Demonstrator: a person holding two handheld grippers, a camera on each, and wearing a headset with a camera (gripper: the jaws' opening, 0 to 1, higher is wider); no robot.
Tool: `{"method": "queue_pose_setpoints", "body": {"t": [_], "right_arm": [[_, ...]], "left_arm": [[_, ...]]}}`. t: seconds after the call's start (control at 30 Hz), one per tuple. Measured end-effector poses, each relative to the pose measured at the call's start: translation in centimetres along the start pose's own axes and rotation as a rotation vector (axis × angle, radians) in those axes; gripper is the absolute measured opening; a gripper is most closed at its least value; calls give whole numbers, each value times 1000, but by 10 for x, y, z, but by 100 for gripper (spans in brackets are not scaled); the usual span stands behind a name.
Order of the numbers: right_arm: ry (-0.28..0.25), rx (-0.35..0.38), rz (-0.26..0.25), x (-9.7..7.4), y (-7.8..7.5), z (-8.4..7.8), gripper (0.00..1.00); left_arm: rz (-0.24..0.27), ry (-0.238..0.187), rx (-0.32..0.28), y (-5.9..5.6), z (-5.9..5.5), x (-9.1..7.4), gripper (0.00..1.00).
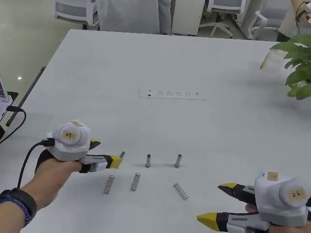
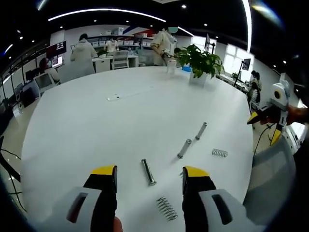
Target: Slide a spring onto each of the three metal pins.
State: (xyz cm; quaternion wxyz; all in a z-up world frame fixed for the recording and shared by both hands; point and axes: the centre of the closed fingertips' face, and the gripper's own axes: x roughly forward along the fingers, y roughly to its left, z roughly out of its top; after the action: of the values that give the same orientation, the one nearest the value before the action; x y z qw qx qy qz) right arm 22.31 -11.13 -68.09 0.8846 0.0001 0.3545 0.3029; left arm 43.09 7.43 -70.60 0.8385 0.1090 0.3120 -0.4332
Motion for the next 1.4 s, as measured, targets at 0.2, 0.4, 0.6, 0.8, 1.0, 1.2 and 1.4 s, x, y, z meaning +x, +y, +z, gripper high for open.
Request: {"method": "queue_pose_setpoints", "body": {"t": [0.2, 0.4, 0.6, 0.8, 1.0, 1.2, 1.4], "right_arm": [[7, 12, -6, 0, -2, -5, 64], [10, 16, -7, 1, -3, -6, 64], [12, 17, -5, 1, -2, -6, 64], [17, 23, -5, 1, -2, -8, 64], [15, 31, -9, 0, -3, -9, 64], [16, 36, -9, 0, -4, -12, 64], [17, 36, -7, 0, -4, -12, 64]], "left_arm": [[28, 26, -9, 7, -6, 16, 43], [30, 38, -39, 7, -10, 31, 40], [23, 53, -54, 3, -14, 43, 36], [20, 70, -49, -1, -18, 53, 31], [29, 86, -56, 0, -23, 60, 26], [28, 101, -53, 2, -27, 67, 20], [35, 119, -55, 1, -30, 70, 14]]}}
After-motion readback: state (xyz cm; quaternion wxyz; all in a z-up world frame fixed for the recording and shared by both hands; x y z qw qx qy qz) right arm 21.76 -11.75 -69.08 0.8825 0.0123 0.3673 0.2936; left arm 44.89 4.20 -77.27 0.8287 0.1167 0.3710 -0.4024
